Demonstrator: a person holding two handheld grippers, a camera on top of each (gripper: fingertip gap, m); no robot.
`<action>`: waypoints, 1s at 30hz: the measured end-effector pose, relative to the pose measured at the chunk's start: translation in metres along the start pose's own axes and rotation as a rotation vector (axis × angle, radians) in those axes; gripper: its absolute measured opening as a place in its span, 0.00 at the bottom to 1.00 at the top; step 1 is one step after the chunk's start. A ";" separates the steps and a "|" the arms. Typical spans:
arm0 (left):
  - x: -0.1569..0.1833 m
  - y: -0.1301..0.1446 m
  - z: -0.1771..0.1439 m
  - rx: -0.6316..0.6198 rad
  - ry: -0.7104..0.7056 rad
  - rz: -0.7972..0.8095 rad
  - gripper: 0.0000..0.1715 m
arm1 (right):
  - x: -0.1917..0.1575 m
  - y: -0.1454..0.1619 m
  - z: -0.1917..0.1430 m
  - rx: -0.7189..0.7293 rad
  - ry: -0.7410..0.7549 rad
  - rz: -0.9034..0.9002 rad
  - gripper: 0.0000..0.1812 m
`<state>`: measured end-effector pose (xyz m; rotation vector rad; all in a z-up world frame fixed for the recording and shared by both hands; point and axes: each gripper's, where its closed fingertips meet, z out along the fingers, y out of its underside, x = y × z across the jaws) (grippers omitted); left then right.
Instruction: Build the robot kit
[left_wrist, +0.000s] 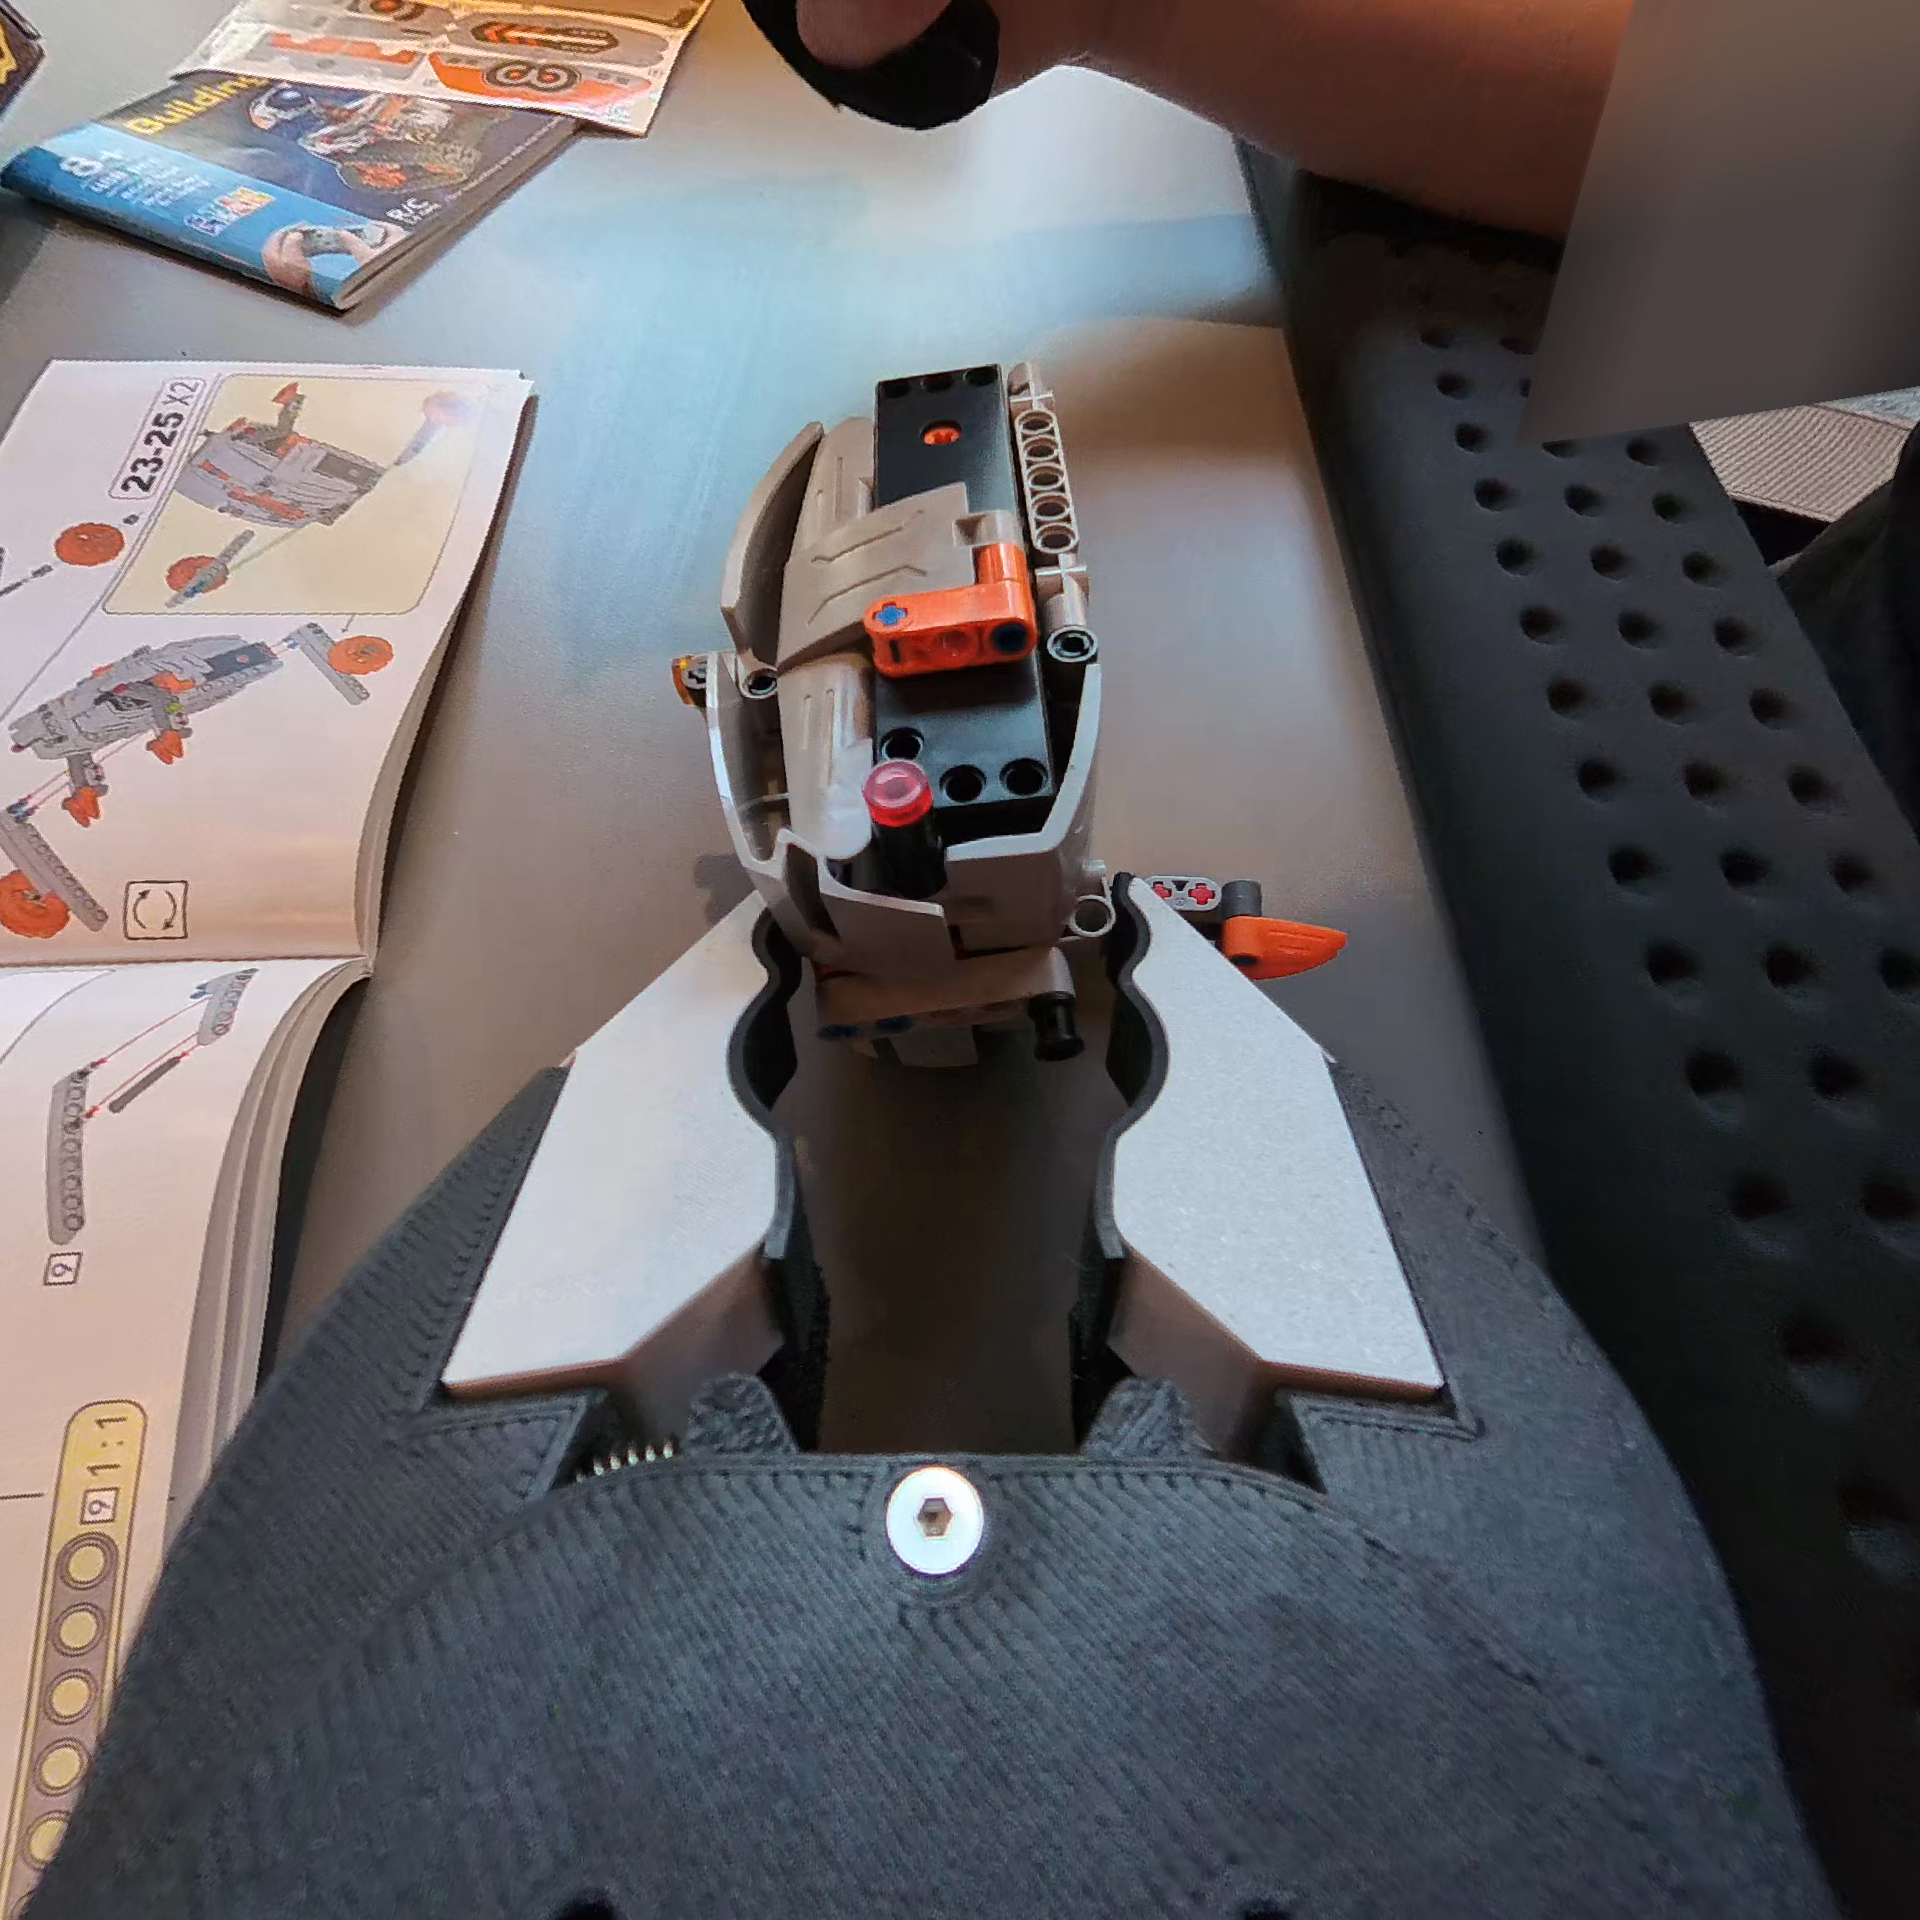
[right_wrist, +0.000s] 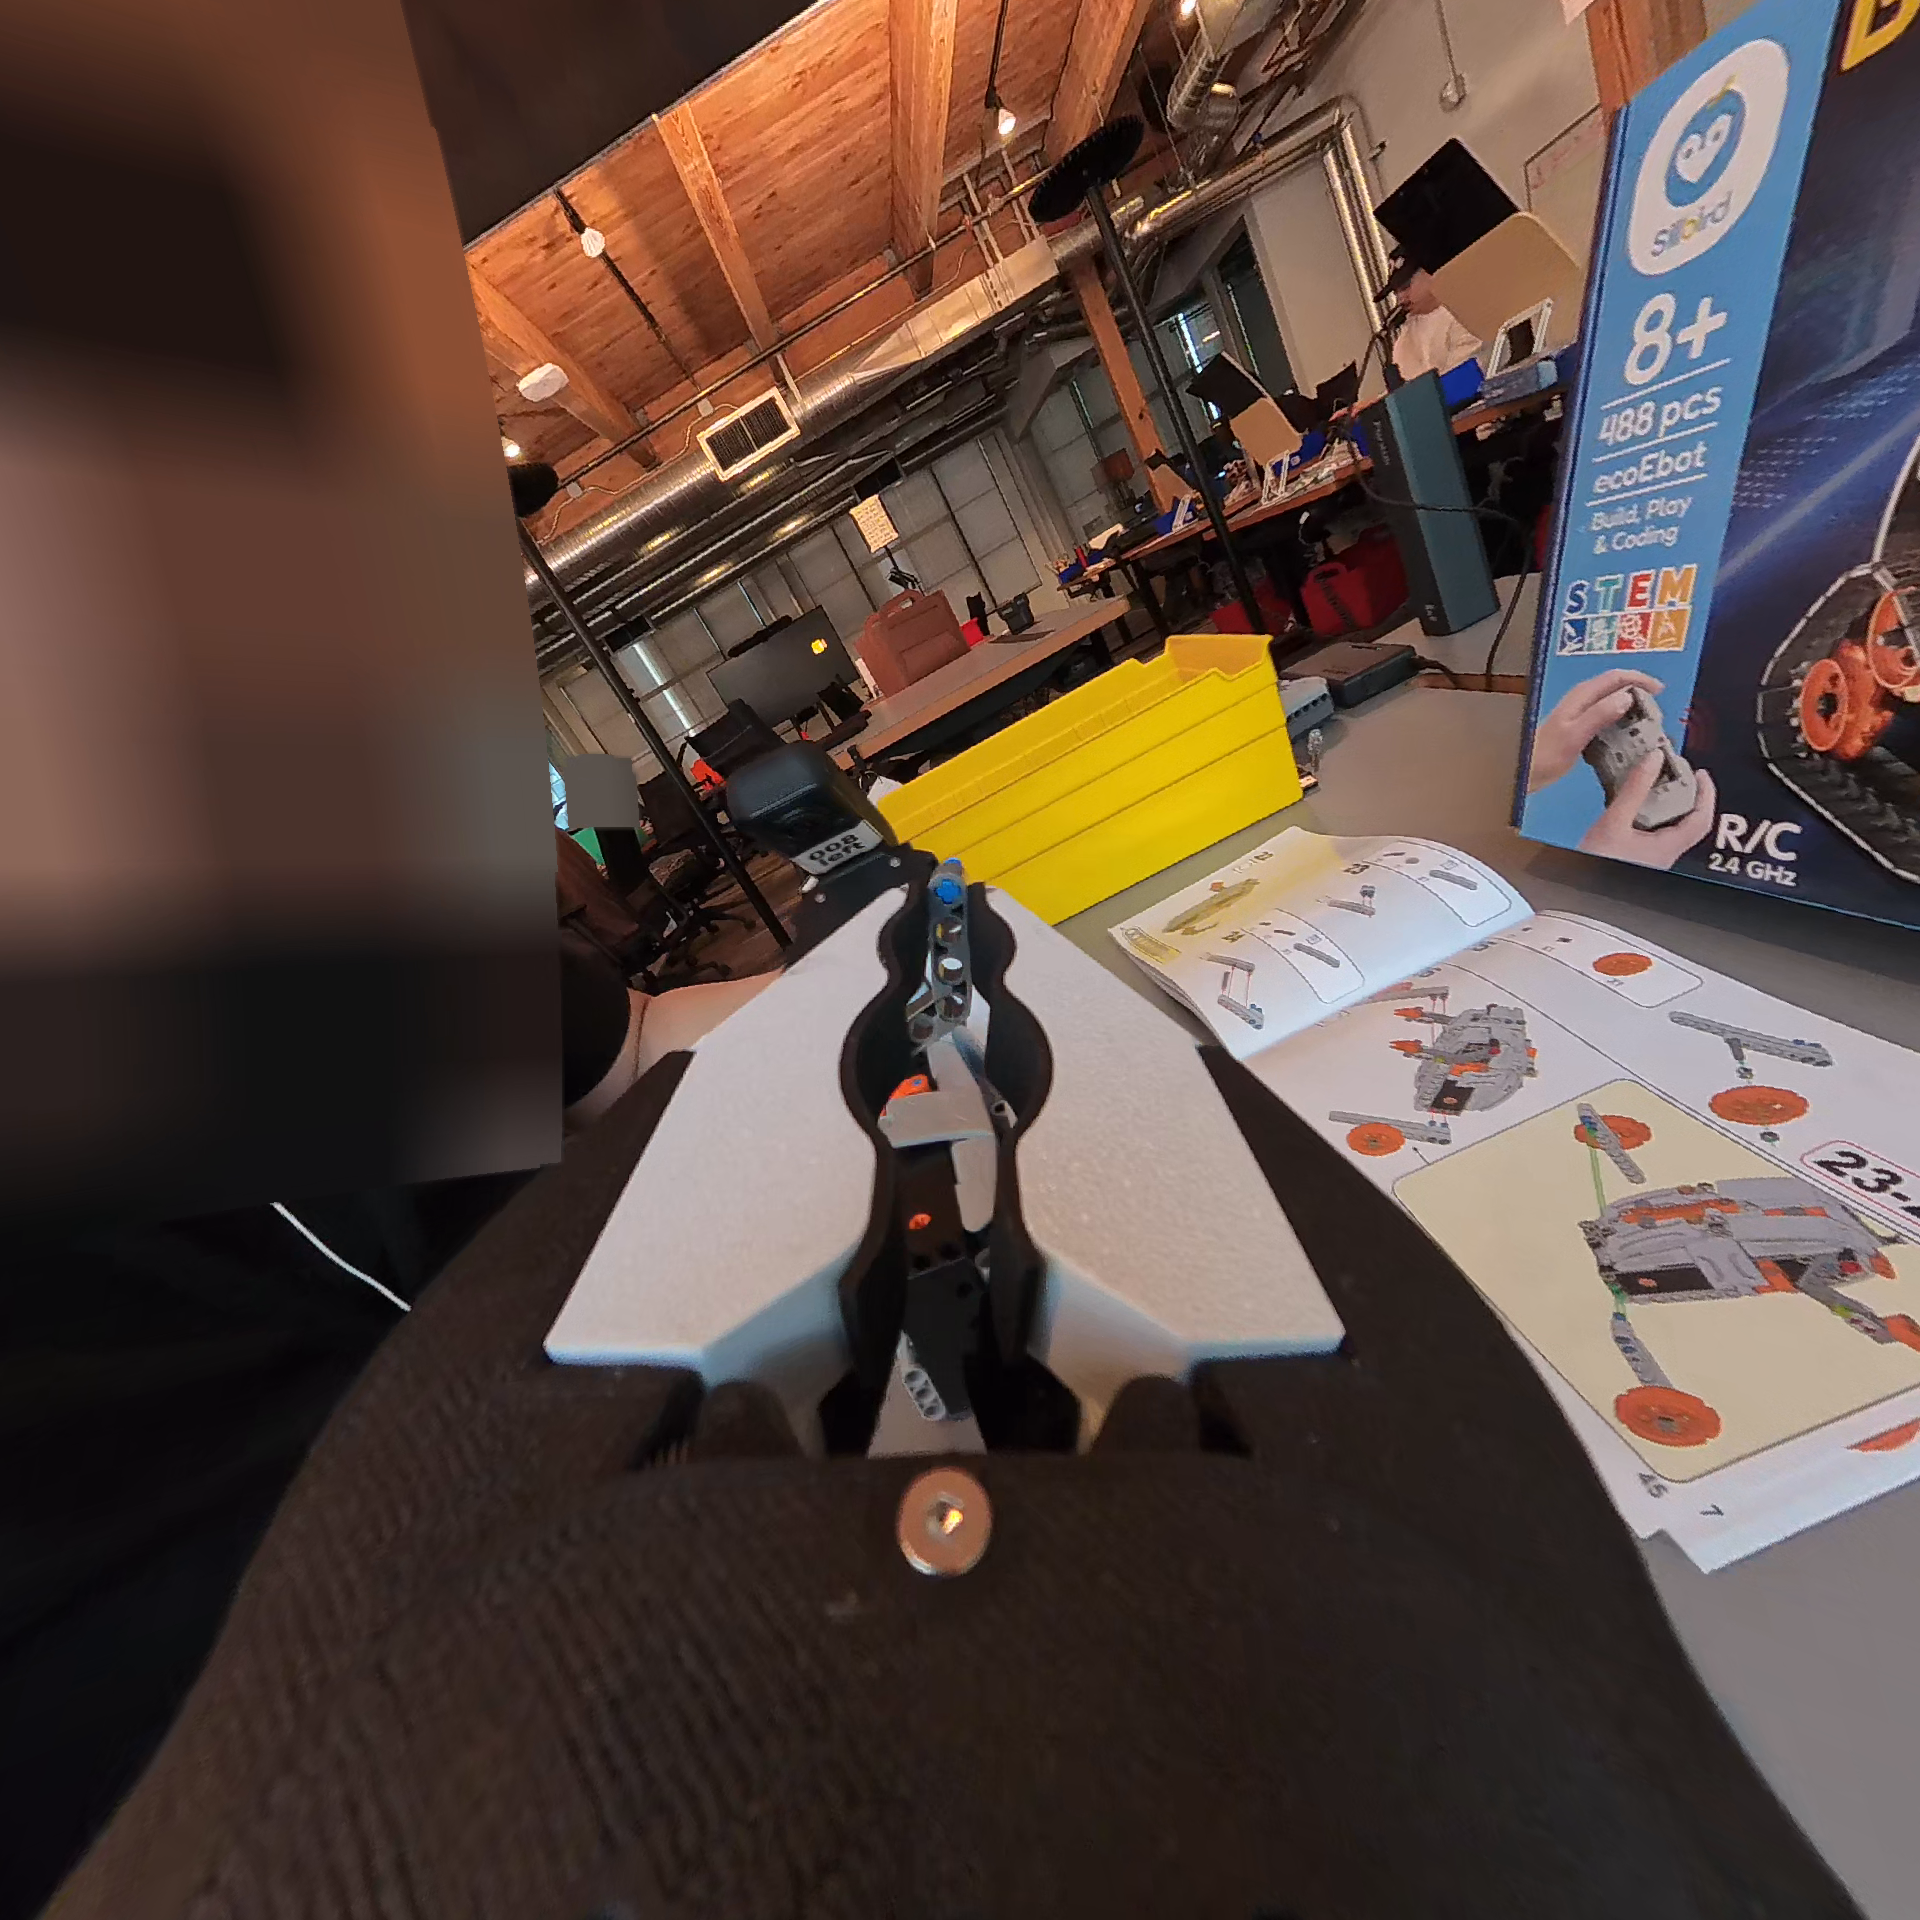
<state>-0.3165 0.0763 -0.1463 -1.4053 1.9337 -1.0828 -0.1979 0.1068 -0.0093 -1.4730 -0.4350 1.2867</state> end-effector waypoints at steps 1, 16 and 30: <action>0.000 0.000 0.000 0.000 0.002 -0.001 0.34 | -0.002 0.000 0.001 0.000 -0.001 -0.003 0.03; -0.005 0.000 0.002 -0.010 -0.054 0.033 0.59 | -0.035 0.063 0.071 -0.386 0.155 0.055 0.03; 0.003 0.000 0.019 -0.065 0.069 -0.059 0.39 | -0.025 0.110 0.088 -0.852 0.527 -0.033 0.03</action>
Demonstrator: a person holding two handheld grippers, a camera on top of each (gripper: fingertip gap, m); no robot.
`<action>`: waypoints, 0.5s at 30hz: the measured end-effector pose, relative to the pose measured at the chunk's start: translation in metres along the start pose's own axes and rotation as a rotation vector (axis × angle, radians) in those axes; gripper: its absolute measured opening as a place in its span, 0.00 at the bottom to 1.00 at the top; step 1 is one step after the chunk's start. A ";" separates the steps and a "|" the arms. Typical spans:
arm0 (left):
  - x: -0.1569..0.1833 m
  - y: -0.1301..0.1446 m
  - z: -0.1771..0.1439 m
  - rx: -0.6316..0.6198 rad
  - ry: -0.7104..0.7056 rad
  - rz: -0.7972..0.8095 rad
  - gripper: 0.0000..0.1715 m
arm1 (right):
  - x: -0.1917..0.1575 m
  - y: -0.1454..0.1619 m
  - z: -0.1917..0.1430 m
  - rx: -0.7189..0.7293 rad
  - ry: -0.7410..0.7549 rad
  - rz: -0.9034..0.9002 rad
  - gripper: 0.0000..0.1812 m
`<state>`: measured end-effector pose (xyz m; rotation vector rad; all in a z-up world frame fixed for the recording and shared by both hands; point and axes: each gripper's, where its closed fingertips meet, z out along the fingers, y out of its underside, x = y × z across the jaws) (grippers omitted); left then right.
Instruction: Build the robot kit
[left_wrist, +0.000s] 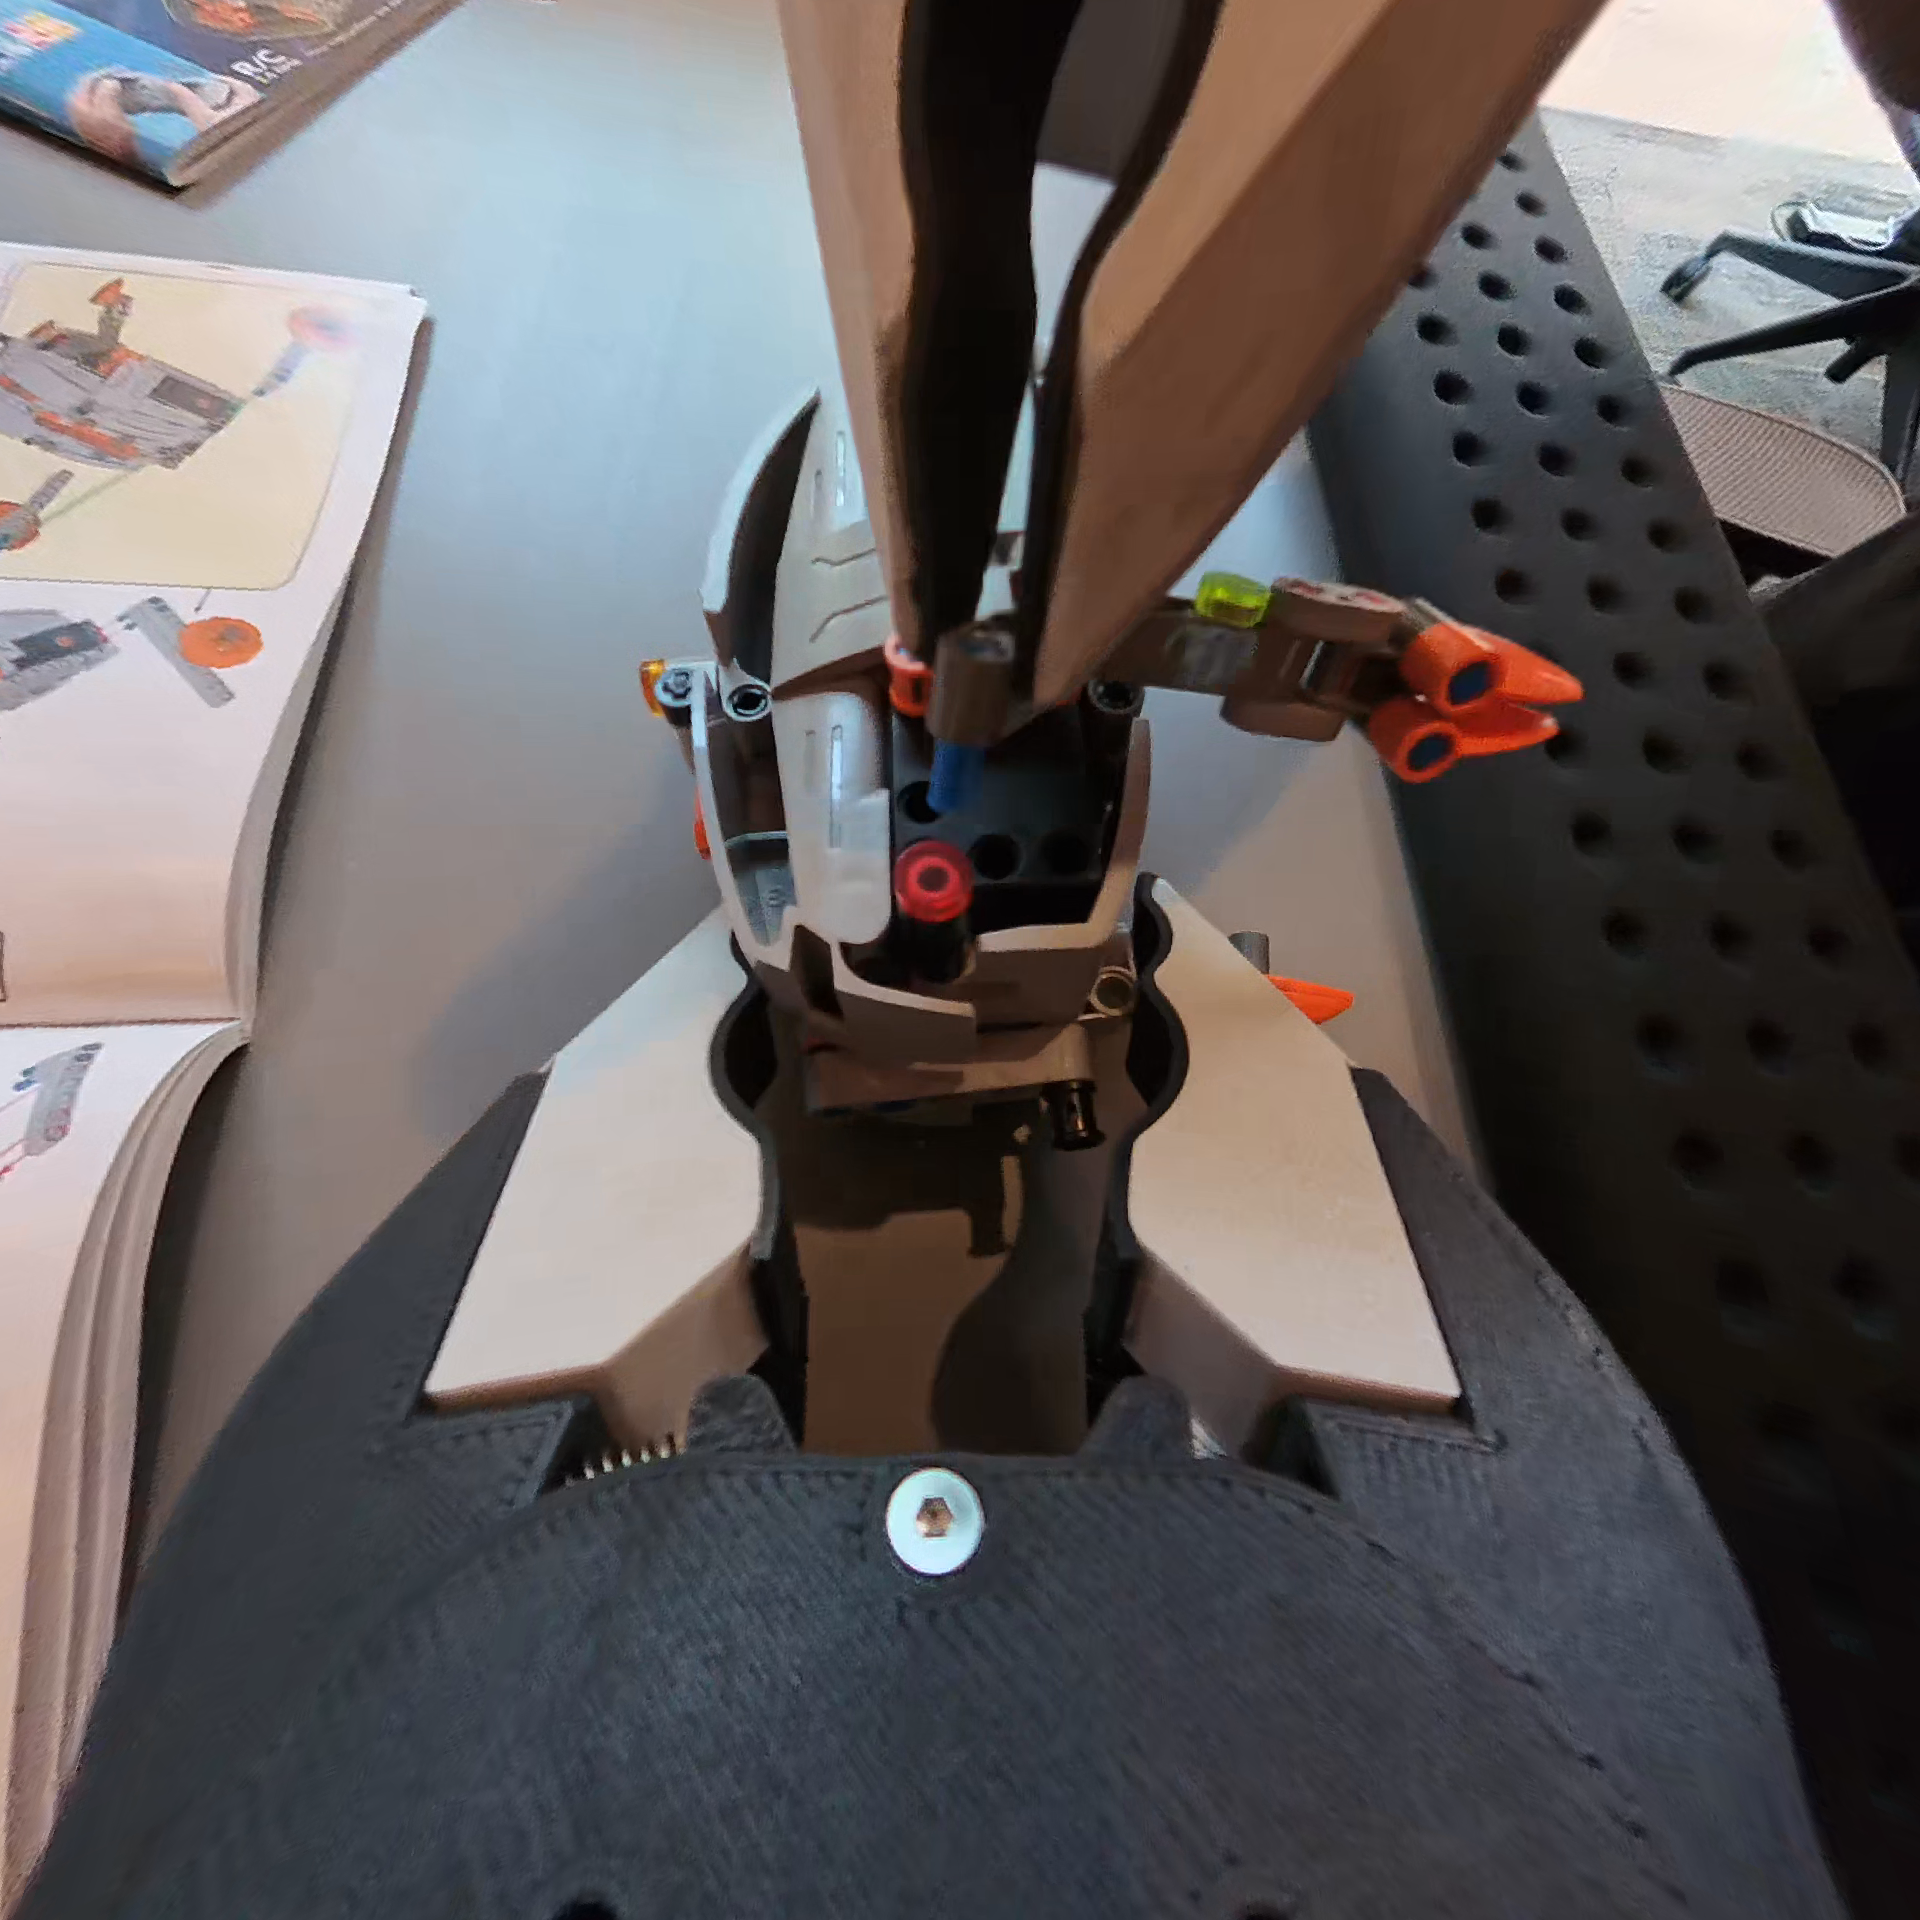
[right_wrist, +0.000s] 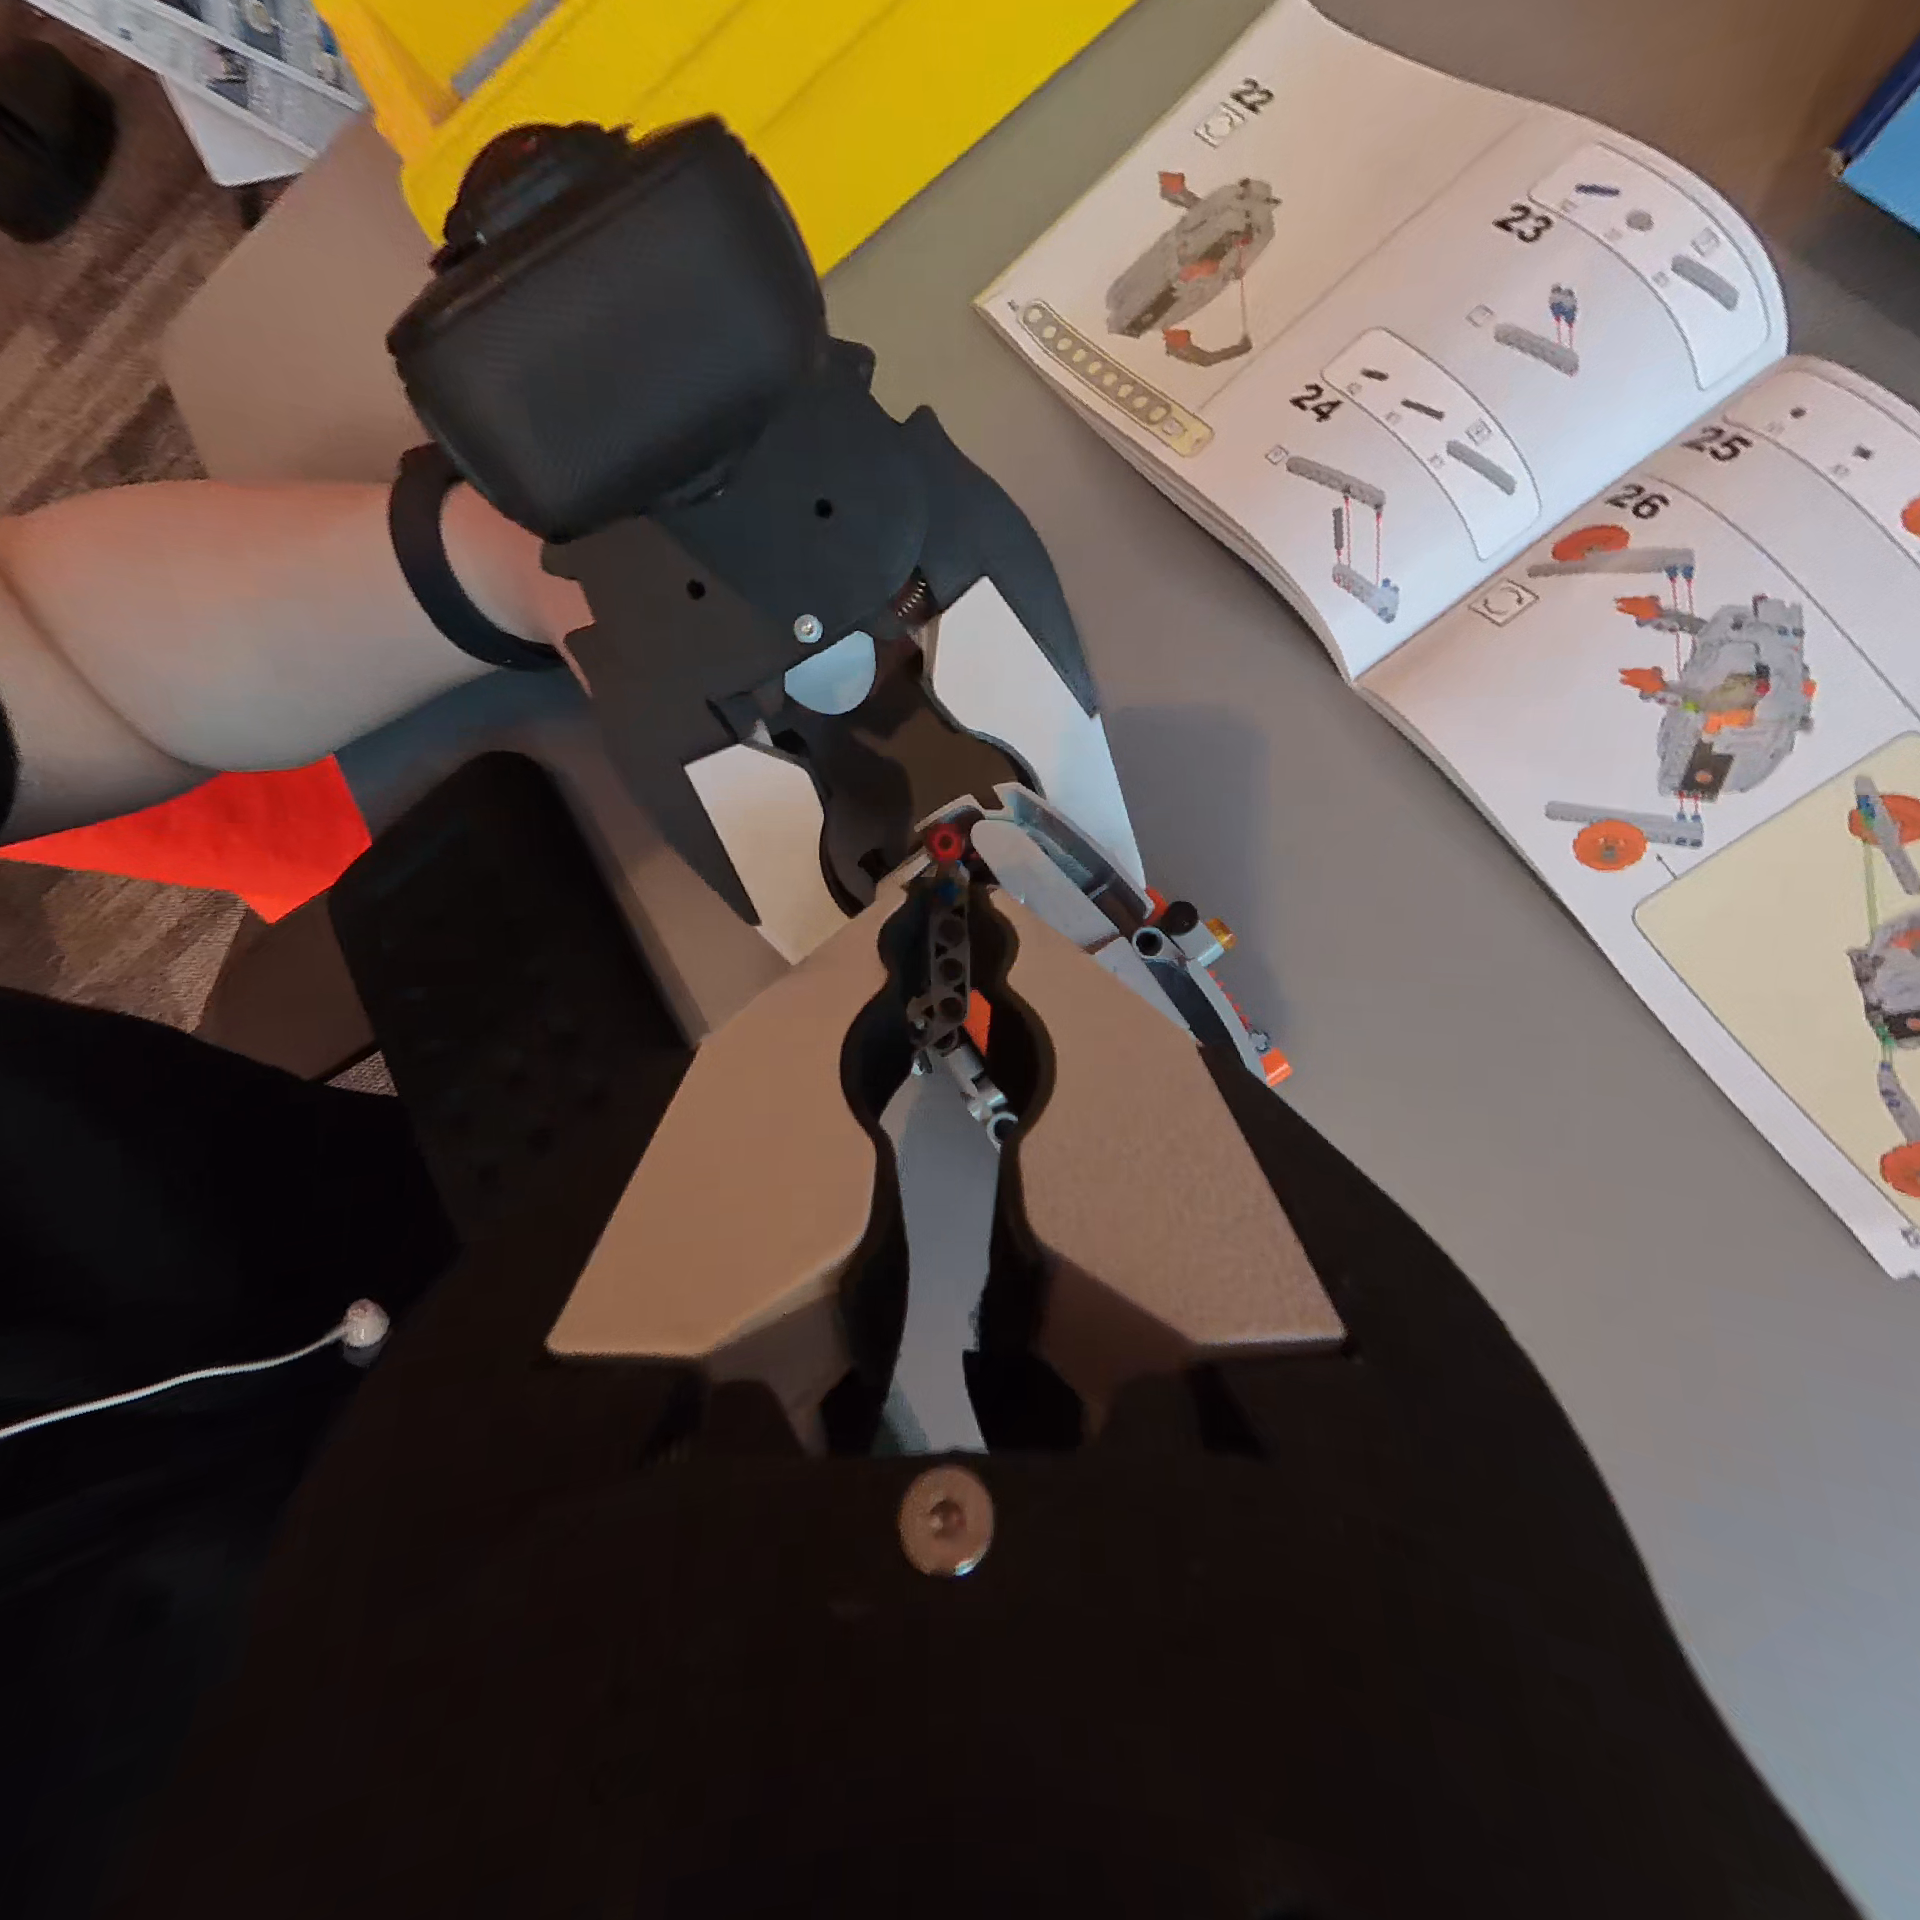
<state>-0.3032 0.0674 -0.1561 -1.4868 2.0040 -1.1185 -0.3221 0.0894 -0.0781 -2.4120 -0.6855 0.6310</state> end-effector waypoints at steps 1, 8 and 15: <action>0.000 0.000 0.001 0.000 0.003 -0.003 0.39 | 0.001 0.001 0.001 -0.008 0.019 0.013 0.03; -0.001 -0.001 0.002 0.002 -0.052 0.015 0.38 | 0.001 0.010 0.007 -0.094 0.139 0.077 0.04; 0.002 -0.003 0.001 0.015 -0.078 0.034 0.39 | 0.000 0.009 0.009 -0.110 0.208 0.089 0.03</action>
